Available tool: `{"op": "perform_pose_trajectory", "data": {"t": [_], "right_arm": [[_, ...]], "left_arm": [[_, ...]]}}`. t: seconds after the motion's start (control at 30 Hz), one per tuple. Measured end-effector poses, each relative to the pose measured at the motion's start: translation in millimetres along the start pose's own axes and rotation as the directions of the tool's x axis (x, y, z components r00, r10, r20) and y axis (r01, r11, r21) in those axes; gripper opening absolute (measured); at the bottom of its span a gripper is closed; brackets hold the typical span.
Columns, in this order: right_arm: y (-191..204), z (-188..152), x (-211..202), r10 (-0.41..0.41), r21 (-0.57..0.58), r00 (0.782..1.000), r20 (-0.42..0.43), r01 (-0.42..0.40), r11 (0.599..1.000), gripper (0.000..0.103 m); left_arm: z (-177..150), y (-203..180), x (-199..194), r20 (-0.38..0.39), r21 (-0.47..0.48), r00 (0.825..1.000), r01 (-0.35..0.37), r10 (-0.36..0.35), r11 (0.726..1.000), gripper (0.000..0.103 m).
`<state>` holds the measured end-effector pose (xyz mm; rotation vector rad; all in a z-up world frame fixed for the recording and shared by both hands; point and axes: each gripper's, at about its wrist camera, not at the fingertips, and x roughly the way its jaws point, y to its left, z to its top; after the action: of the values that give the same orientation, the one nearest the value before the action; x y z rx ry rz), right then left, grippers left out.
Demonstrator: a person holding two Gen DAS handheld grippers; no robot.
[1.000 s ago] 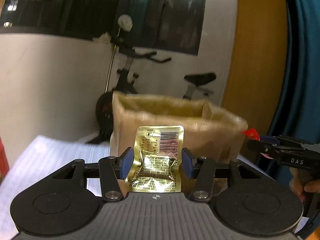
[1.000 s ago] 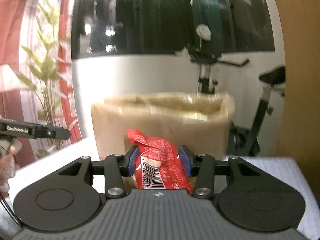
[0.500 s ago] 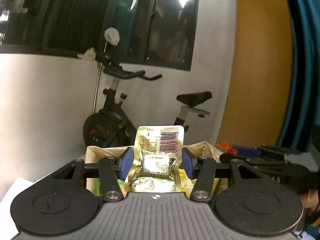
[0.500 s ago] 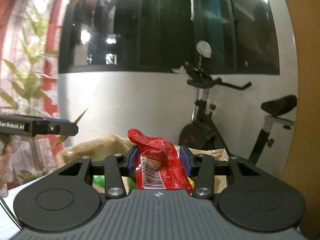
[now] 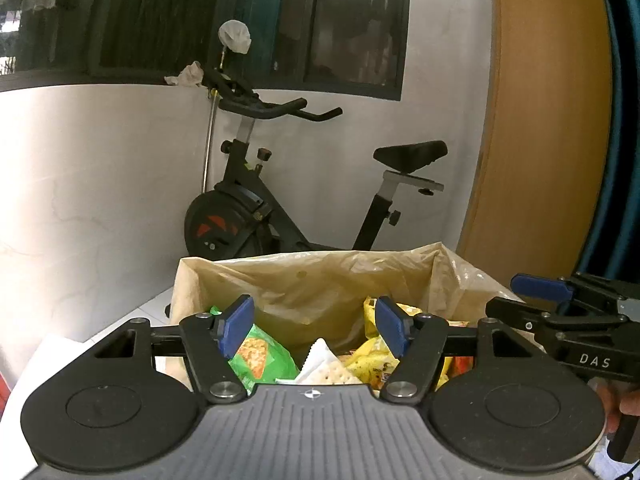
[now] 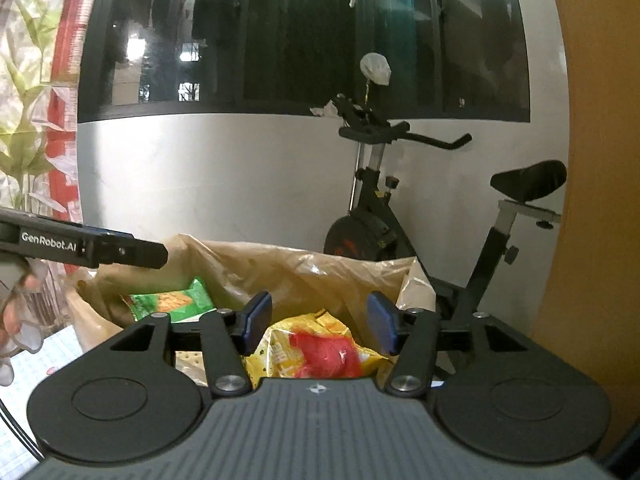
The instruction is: Organize snacks
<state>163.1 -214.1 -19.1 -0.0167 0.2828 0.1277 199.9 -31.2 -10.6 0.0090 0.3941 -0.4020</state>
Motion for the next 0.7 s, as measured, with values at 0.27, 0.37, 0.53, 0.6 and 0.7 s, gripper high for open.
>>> {"op": "perform_pose_trajectory", "data": {"t": [0.27,0.37,0.53,0.6,0.7], "right_arm": [[17.1,-5.4,-35.4,0.055,-0.015,0.998,0.042,-0.054,0.998,0.057],[21.1,-12.9,-48.5,0.066,0.014,0.997,0.044,-0.067,0.998,0.057],[22.7,-30.8,-66.7,0.062,0.051,0.997,0.041,-0.064,0.997,0.057],[22.1,-39.6,-72.1,0.05,0.056,0.998,0.031,-0.052,0.997,0.057],[20.9,-54.7,-80.5,0.051,0.063,0.999,0.013,-0.052,0.997,0.057]], "left_arm": [[-14.5,3.5,-42.1,-0.004,-0.001,1.0,0.013,-0.013,1.0,0.069],[-25.9,9.2,-59.7,-0.009,-0.024,1.0,0.015,-0.015,1.0,0.069],[-49.3,17.1,-79.2,-0.028,-0.063,0.999,0.014,-0.016,0.998,0.069],[-59.7,20.9,-82.6,-0.041,-0.084,0.999,0.016,-0.02,0.996,0.069],[-77.3,25.2,-81.5,-0.07,-0.119,0.997,0.006,-0.014,0.993,0.068]]}}
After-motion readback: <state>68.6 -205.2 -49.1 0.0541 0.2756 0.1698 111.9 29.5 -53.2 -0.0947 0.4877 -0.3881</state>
